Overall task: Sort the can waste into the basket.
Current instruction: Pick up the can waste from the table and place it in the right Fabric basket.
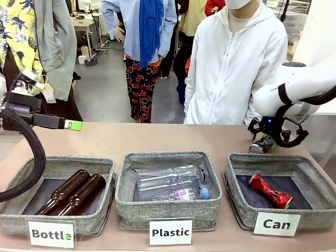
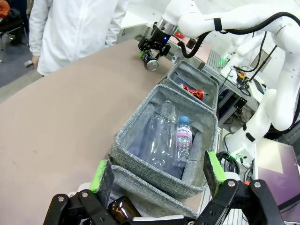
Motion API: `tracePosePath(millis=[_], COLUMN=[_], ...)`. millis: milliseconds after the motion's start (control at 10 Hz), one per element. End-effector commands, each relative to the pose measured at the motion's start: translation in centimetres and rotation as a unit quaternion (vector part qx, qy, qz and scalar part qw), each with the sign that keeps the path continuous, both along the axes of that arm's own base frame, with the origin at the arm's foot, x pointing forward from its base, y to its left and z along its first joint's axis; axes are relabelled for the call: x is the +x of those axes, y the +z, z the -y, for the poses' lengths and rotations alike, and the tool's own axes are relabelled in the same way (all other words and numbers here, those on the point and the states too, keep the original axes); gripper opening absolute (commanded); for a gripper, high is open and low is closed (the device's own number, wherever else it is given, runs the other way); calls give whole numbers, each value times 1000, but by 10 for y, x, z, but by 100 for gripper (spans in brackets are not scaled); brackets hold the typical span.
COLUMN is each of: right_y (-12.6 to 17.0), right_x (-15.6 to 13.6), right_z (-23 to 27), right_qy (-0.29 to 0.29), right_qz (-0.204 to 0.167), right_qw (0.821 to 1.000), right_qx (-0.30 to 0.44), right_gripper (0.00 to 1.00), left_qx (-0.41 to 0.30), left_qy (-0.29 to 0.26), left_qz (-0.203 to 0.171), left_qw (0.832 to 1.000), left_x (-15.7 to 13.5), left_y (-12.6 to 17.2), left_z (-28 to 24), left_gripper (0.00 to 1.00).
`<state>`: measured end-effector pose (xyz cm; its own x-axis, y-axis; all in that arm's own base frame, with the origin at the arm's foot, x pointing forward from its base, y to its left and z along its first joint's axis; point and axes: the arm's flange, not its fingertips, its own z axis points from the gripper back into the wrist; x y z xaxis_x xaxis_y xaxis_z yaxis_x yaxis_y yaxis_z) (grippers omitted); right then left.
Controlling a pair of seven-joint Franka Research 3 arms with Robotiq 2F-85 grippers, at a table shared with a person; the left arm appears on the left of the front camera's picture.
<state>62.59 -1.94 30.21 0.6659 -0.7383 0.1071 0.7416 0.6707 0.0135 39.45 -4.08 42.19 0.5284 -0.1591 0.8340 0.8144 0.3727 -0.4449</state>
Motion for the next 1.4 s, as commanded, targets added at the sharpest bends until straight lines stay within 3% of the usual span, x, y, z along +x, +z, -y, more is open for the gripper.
tracePosePath(millis=[0, 100, 400, 500, 800, 1000, 1100, 1300], right_y=[7, 7, 3, 3, 1, 4, 15, 78], right_x=[6, 5, 4, 4, 2, -1, -6, -37], right_z=[0, 0, -1, 0, 1, 2, 2, 3], right_qy=[5, 10, 23, 23, 24, 30, 45, 173], right_qz=[18, 15, -8, -9, -13, -11, 1, 68], right_qw=[999, 999, 999, 999, 999, 999, 999, 982], right_qx=[-35, -35, -24, -24, -19, -22, -26, 23], right_gripper=[100, 100, 13, 0, 4, 0, 0, 0], left_qx=[0, 0, 0, 0, 0, 0, 0, 0], left_qy=[-6, -6, -6, -6, -6, -6, -6, -6], left_qz=[2, 2, 2, 2, 2, 2, 2, 2], left_qw=[1000, 1000, 1000, 1000, 1000, 1000, 1000, 1000], left_x=[-1, -1, -1, -1, -1, -1, -1, -1], left_y=[2, 2, 2, 2, 2, 2, 2, 2], left_z=[-3, -3, -3, -3, -3, -3, -3, -3], left_gripper=[100, 100, 100, 100, 100, 100, 100, 100])
